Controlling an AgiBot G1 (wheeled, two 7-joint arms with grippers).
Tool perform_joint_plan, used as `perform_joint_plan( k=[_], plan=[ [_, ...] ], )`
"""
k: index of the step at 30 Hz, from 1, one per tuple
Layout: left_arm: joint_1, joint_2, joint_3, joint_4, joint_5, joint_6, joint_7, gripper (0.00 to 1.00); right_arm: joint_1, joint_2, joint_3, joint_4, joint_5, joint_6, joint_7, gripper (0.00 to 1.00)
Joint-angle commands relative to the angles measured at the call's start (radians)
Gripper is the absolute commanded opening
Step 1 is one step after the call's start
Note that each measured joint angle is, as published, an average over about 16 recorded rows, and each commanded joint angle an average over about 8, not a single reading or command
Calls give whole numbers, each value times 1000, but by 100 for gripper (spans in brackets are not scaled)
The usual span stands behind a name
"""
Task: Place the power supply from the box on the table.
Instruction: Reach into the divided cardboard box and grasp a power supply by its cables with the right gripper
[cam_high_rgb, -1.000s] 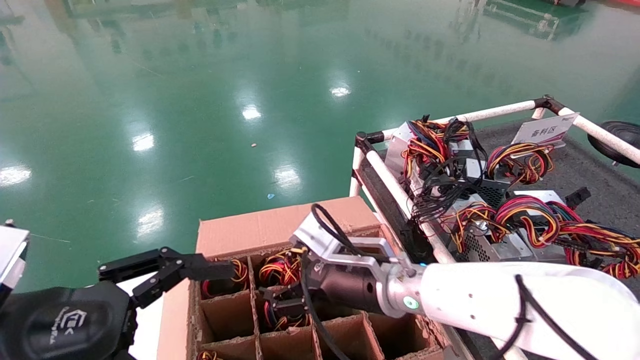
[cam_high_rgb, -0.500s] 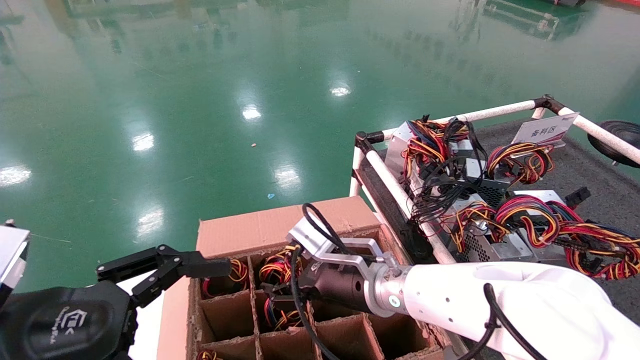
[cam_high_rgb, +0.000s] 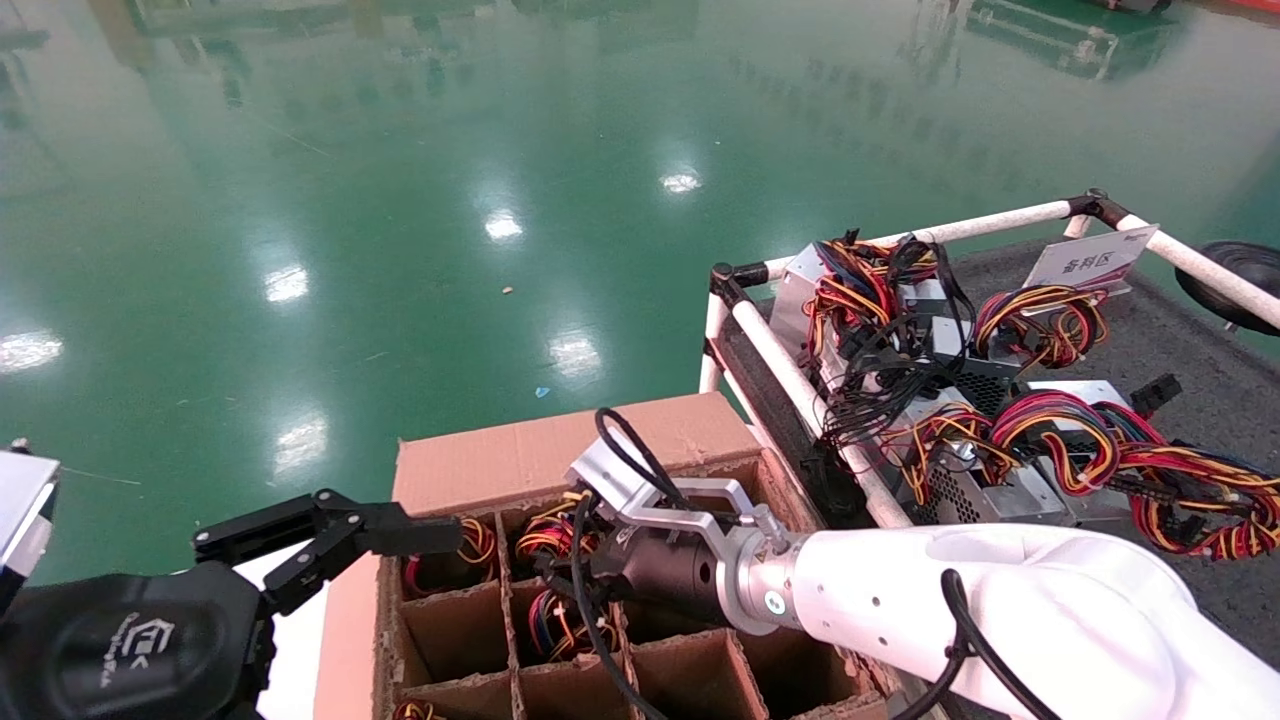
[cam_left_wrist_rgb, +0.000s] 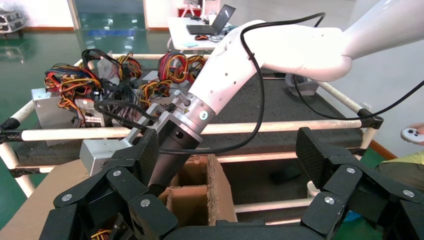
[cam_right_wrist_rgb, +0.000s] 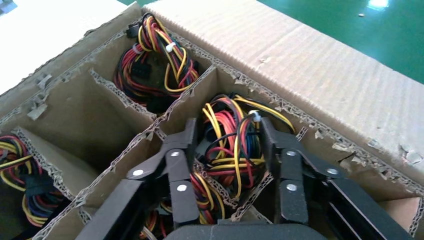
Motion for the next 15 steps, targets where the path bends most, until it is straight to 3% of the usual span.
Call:
perform_joint_plan(
  k=[1, 15],
  plan=[
    [0, 0, 0, 0, 0, 0, 0, 100, 2, -3, -2, -2, -10, 2, 3, 0],
    [0, 0, 0, 0, 0, 0, 0, 100, -6, -11, 0, 9, -24, -15, 72, 0]
  ],
)
